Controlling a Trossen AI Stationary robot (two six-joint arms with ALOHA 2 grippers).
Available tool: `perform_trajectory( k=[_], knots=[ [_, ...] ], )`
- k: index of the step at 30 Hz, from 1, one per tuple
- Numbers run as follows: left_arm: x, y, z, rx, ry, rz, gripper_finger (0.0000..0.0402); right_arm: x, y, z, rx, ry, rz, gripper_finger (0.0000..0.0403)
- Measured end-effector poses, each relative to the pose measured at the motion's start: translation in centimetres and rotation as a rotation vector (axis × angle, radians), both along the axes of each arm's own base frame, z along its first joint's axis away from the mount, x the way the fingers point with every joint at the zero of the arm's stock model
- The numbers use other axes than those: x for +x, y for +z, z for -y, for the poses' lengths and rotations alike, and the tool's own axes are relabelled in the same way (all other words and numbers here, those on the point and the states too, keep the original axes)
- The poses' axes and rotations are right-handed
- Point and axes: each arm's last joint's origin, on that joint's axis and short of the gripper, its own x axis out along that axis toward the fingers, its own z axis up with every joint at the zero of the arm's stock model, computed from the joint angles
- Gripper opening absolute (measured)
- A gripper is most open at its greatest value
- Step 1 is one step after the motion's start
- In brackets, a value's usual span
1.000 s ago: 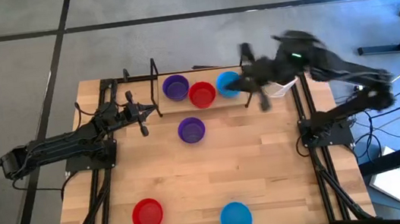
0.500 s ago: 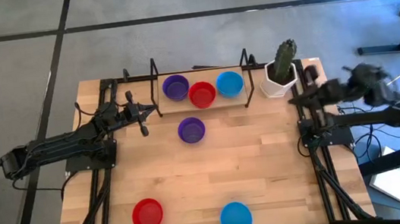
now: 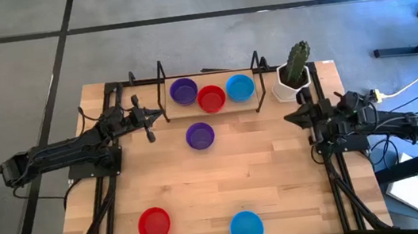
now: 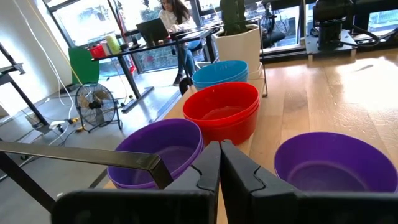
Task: Pick & Place Mini bowls
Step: Stack the violet bowl on top of the violet bowl on the shelf
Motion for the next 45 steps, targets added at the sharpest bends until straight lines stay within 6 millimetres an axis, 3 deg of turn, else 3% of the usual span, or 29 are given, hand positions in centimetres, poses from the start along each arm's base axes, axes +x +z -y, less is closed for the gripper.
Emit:
perform_trajectory(
  k=[5,11,22,45],
  knots=[
    [0.0,0.0,0.0,0.0,0.0,0.0,0.0007,0.6,-2.0,0.5,0.02,-0.129,-0.039,0.0004],
    [0.0,0.0,0.0,0.0,0.0,0.0,0.0006,1.1,-4.1,0.5,0.028,-0.132,-0.04,0.0005],
    [0.0,0.0,0.0,0.004,0.0,-0.002,0.0007,1.4,-6.0,0.6,-0.028,-0.141,-0.071,0.0005],
    [0.0,0.0,0.0,-0.038,0.006,0.018,0.0004,1.4,-6.2,0.6,-0.026,-0.14,-0.094,0.0021]
  ],
)
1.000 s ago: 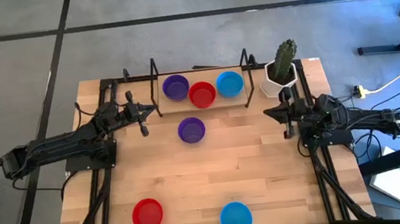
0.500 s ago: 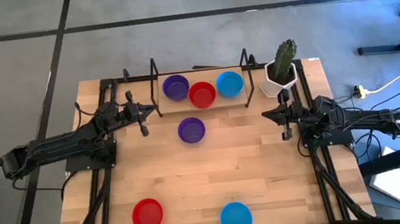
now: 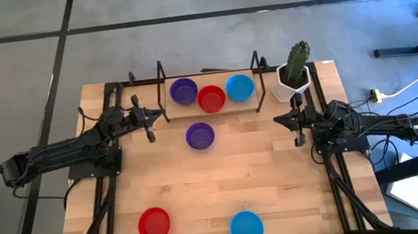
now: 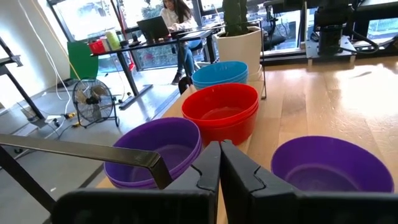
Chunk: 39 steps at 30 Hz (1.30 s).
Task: Pick & Place Mini bowls
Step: Stack the violet bowl on top of the violet bowl on the shelf
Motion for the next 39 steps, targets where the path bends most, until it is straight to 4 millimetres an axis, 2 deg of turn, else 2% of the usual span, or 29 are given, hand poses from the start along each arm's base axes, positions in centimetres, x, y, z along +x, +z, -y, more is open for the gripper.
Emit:
perform_trajectory(
  k=[39],
  knots=[
    [0.0,0.0,0.0,0.037,-0.005,-0.018,0.0008,0.0,0.03,0.0,-0.001,0.0,0.001,0.0021]
  ],
)
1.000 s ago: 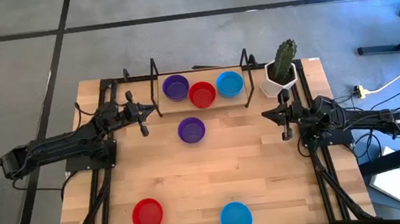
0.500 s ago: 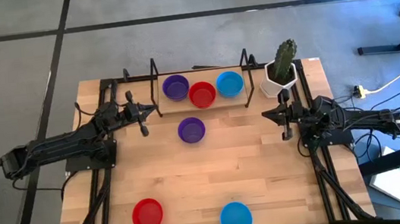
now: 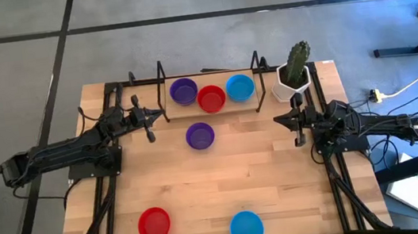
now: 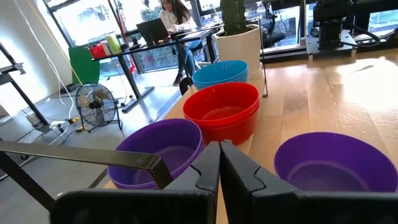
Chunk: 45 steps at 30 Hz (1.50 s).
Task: Pick & Place Mini bowls
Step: Stack the violet bowl on top of the violet bowl on the shelf
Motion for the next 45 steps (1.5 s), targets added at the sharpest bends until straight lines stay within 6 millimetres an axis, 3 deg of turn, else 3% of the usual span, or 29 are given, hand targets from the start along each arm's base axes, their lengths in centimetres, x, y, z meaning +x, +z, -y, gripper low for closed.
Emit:
perform_trajectory(
  k=[11,13,17,19,25,30,32,36,45],
  knots=[
    [0.0,0.0,0.0,-0.055,-0.002,0.027,0.0007,0.0,0.0,0.0,0.0,0.0,0.0,0.0021],
    [0.2,0.6,0.3,-0.109,-0.087,0.071,0.0008,0.0,0.0,0.0,0.0,0.0,0.0,0.0021],
    [0.8,4.4,1.8,-0.126,-0.422,0.23,0.0002,0.0,0.0,0.0,0.0,0.0,0.001,0.0021],
    [1.1,6.4,2.5,-0.132,-0.49,0.246,0.0003,0.0,0.0,0.0,0.0,0.0,0.001,0.0021],
    [1.2,12.8,5.2,-0.125,-0.526,0.126,0.0002,0.0,0.0,0.0,0.0,0.0,0.0,0.0021],
    [0.5,18.0,7.3,-0.169,-0.439,0.045,0.0003,0.0,0.0,0.0,-0.002,0.0,0.001,0.0021],
    [0.1,19.2,7.9,-0.197,-0.386,0.017,0.0003,0.0,0.0,0.0,-0.004,0.0,0.0,0.0021],
    [-0.4,20.2,8.8,-0.23,-0.317,-0.044,0.0003,0.0,0.0,0.0,0.0,0.0,0.001,0.0021],
    [0.5,19.4,10.0,-0.232,-0.287,-0.108,0.0003,0.0,0.0,0.0,0.001,0.0,0.001,0.0021]
  ],
)
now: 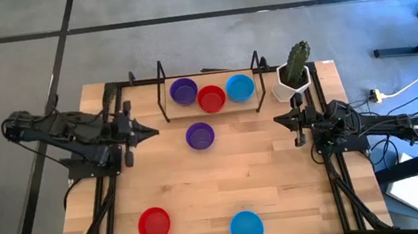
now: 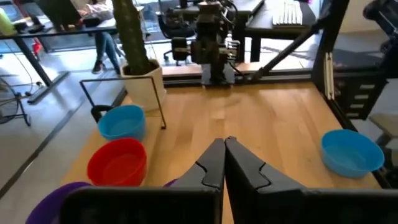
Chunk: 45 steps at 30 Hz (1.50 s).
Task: Pick & Place Mini bowls
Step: Stack the violet bowl on top of the violet bowl on the shelf
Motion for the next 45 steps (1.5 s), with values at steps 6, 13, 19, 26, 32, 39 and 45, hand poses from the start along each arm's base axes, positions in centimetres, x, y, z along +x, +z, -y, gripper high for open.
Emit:
perform_trajectory(
  k=[6,13,19,26,32,39,45],
  knots=[
    [1.7,-0.9,0.6,-0.001,0.018,-0.06,0.0003,0.0,0.0,0.0,0.001,0.0,0.0,0.0021],
    [7.7,-4.8,0.9,0.121,0.102,-0.284,0.0009,0.0,0.0,0.0,-0.001,0.0,0.0,0.0021],
    [13.0,-8.8,-0.2,0.244,0.125,-0.424,0.0047,0.0,0.0,0.0,0.0,0.0,0.0,0.0021],
    [16.8,-13.0,-2.8,0.212,0.142,-0.627,0.0136,0.0,0.0,0.0,-0.002,0.0,0.0,0.0021],
    [18.5,-16.0,-2.6,0.209,-0.033,-0.736,0.0195,0.0,0.0,0.0,-0.001,0.001,-0.001,0.0021],
    [18.9,-18.3,-2.5,0.2,-0.073,-0.84,0.0212,0.0,-0.2,0.0,0.001,0.0,-0.017,0.0021],
    [19.2,-19.9,-2.7,0.163,-0.117,-0.901,0.0212,0.0,-0.5,0.0,0.011,0.001,-0.051,0.0021]
  ],
)
